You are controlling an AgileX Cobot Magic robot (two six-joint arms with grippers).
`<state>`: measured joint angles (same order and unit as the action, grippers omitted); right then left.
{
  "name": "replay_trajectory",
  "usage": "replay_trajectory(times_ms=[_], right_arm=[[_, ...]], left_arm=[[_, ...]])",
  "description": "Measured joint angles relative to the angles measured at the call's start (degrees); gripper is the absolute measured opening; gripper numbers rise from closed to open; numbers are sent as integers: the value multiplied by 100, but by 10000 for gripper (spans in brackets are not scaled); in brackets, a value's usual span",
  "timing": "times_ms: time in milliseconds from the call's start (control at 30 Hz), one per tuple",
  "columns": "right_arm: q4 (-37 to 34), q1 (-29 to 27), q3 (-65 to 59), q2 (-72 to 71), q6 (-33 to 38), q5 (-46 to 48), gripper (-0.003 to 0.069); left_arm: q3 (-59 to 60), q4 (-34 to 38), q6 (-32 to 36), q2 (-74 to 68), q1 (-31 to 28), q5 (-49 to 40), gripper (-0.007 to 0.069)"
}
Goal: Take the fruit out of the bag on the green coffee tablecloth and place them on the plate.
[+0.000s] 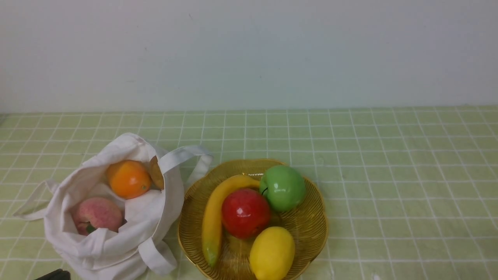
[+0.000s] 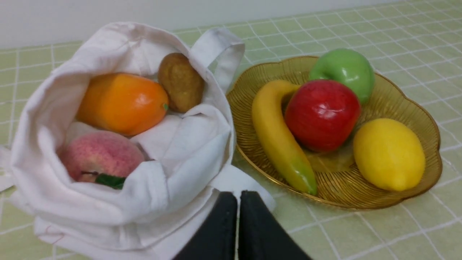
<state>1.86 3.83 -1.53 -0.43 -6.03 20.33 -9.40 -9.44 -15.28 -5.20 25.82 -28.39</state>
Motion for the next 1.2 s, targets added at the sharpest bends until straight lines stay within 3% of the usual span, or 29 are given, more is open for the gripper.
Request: replay_trajectory(times_ms=[200,367,700,1200], right_arm=[[0,0,0,0,0,0,-15],[0,0,0,0,0,0,-15],[0,0,0,0,0,5,-15],[0,0,0,0,0,5,-15]], left_arm=[[633,834,1037,578,-1236,149,-8],[907,1118,1666,578,-1849,172,-8],[1066,1133,1744,578,-2532,511,-8],[1066,1133,1737,578,-2622,528,-8]])
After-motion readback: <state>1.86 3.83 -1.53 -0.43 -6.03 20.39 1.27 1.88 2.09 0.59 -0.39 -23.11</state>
